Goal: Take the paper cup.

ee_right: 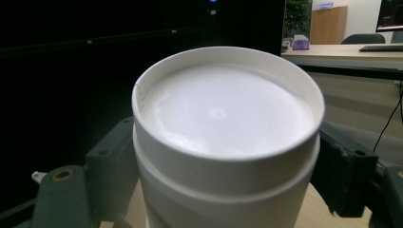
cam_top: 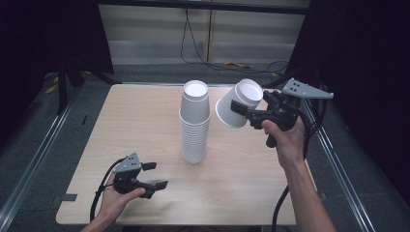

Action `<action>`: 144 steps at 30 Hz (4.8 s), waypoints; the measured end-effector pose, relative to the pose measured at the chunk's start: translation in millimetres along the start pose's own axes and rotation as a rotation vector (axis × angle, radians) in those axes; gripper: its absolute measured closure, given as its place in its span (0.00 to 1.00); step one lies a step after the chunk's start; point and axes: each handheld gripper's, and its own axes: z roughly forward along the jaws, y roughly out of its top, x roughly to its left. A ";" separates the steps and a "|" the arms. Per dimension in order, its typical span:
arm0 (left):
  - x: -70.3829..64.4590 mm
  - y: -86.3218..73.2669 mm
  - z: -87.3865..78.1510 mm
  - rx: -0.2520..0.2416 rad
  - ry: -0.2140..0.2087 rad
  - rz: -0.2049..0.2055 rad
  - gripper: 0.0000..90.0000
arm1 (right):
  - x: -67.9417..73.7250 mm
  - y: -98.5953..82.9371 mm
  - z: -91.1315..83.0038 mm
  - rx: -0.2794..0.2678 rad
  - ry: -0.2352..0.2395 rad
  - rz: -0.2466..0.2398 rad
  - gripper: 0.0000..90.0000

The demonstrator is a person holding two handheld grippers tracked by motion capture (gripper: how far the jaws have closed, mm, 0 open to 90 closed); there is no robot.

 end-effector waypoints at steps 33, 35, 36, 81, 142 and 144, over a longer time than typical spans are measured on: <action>-15.2 56.7 24.8 -0.067 -0.032 0.100 0.18 | 7.9 -84.1 20.2 0.130 0.095 0.078 0.23; -18.8 60.1 26.5 -0.067 -0.037 0.116 0.18 | 9.4 -88.0 22.0 0.136 0.107 0.082 0.23; -20.3 61.8 26.8 -0.069 -0.038 0.129 0.18 | 10.3 -89.7 22.9 0.137 0.110 0.082 0.23; -31.3 55.7 38.7 -0.115 -0.184 0.131 0.17 | 37.9 -142.2 61.5 0.245 0.299 0.098 0.23; -38.7 47.2 51.6 -0.050 -0.221 0.147 0.17 | 48.7 -142.4 71.4 0.259 0.365 0.168 0.16; -38.5 47.0 51.2 -0.042 -0.215 0.155 0.17 | 48.8 -140.2 69.7 0.253 0.361 0.164 0.16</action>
